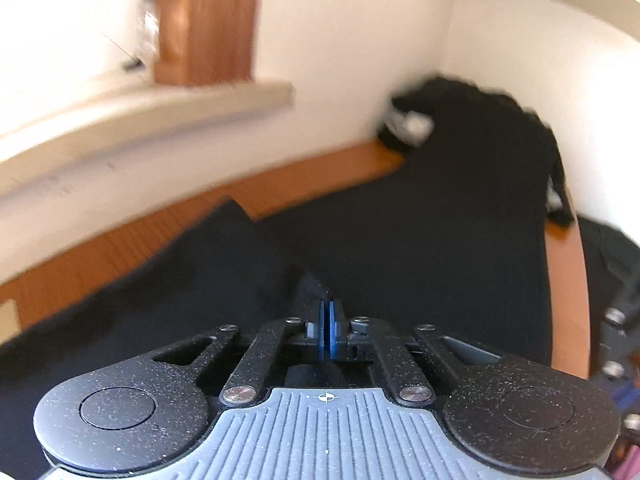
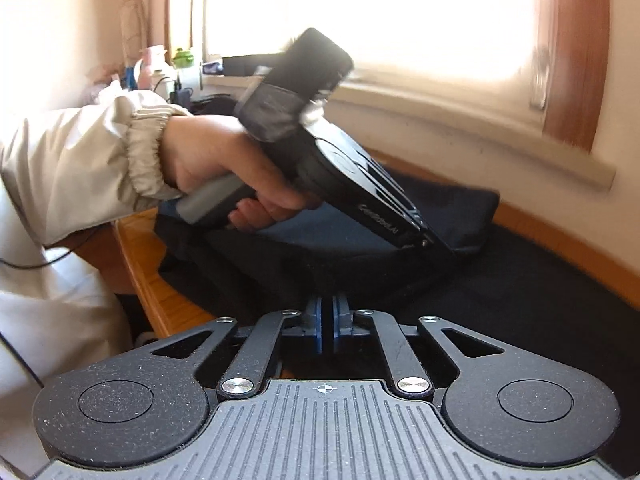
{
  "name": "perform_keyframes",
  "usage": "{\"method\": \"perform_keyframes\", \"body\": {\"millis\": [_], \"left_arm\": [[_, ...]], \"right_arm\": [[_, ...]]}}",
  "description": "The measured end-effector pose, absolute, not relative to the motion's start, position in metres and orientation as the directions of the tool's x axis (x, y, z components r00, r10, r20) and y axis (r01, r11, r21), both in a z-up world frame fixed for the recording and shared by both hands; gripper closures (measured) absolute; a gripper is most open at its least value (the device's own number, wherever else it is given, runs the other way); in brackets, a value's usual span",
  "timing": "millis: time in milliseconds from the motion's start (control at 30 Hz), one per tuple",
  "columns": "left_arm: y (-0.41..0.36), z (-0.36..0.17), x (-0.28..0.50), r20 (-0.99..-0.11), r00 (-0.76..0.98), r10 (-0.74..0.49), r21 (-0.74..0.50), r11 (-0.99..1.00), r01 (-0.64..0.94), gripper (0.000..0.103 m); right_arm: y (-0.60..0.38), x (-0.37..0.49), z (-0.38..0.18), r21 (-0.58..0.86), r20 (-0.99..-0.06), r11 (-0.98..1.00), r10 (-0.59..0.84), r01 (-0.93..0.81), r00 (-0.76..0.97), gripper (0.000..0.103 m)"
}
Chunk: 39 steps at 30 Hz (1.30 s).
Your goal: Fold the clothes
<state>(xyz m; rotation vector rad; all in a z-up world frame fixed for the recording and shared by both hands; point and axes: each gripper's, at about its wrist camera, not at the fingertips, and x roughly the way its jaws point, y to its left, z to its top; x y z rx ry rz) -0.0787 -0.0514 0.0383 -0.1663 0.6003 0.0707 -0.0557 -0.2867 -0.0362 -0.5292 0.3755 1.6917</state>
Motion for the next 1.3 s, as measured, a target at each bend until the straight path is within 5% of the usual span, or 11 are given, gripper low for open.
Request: {"method": "perform_keyframes", "body": {"millis": [433,500,567,900,1033,1133,1300], "left_arm": [[-0.034,0.051,-0.084,-0.52,0.853,-0.042,-0.247,0.963,-0.103,0.1],[-0.033,0.054,-0.086,-0.513,0.857,-0.055,-0.265,0.959,-0.097,0.099],[-0.032,0.059,-0.091,-0.501,0.863,-0.055,-0.255,0.963,-0.086,0.099],[0.043,0.05,-0.163,-0.464,0.884,0.061,-0.169,0.973,-0.156,0.071],[0.075,0.033,-0.178,-0.457,0.887,0.073,-0.223,0.955,-0.193,0.07],[0.091,0.022,-0.18,-0.468,0.882,0.056,-0.275,0.939,-0.205,0.07],[0.105,0.016,-0.18,-0.501,0.865,0.036,-0.322,0.92,-0.225,0.07]], "right_arm": [[-0.323,-0.087,-0.026,-0.112,-0.581,-0.151,0.812,-0.982,-0.059,0.099],[-0.323,-0.089,-0.026,-0.116,-0.555,-0.104,0.831,-0.988,-0.023,0.09],[-0.318,-0.093,-0.033,-0.108,-0.542,-0.058,0.841,-0.992,0.01,0.062],[-0.291,-0.118,-0.069,0.032,-0.441,0.308,0.858,-0.951,0.263,0.031],[-0.284,-0.124,-0.079,0.006,-0.398,0.475,0.808,-0.88,0.434,0.035],[-0.302,-0.119,-0.068,0.042,-0.34,0.568,0.782,-0.822,0.523,0.086],[-0.311,-0.133,-0.061,-0.058,-0.419,0.588,0.719,-0.807,0.555,0.085]]}}
